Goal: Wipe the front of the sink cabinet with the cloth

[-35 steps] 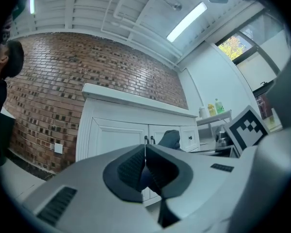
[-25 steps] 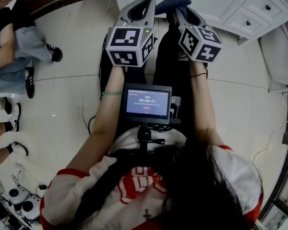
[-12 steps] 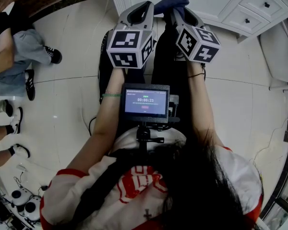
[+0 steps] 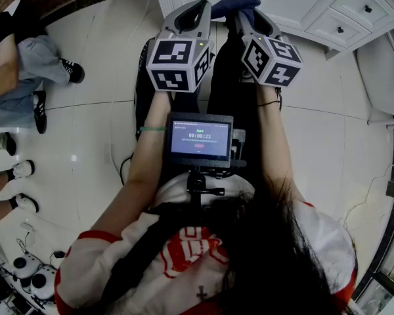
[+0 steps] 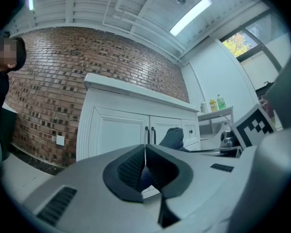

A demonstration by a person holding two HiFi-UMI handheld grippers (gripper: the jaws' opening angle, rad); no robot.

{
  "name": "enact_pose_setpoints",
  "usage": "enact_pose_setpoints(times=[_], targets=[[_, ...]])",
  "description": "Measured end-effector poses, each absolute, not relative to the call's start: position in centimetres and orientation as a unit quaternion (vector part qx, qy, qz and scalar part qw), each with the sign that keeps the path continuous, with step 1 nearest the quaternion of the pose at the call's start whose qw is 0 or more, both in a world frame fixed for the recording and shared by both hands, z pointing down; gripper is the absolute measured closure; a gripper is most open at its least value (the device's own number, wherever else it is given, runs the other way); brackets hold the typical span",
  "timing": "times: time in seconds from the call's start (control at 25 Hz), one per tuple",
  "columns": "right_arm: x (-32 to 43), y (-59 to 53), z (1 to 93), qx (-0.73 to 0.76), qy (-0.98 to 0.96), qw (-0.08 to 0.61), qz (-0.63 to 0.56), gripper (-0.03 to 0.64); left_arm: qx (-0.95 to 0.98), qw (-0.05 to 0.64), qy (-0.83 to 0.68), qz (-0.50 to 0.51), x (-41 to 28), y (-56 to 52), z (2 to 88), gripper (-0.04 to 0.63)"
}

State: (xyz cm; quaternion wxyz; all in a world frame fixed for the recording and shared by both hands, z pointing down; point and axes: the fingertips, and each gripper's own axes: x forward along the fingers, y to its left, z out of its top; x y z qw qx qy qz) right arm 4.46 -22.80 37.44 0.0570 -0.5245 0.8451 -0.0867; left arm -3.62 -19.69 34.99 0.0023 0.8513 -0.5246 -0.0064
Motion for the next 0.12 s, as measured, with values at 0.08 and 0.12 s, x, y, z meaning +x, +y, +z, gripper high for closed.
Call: enact_pose_setpoints(times=[0.08,0.12], targets=[[4.4,-22.8,37.41,-0.524,0.846,0.057,-0.086,0.512,0.85,0.003,-0.526,-0.008,-3.76,-19.74,34.91,0.565],[4.37,-22.79,37.4,-0.523,0.846,0.057,-0.086,0.512,0.85,0.003,-0.527,-0.009,-3.83,-19.76,34.86,0.565]])
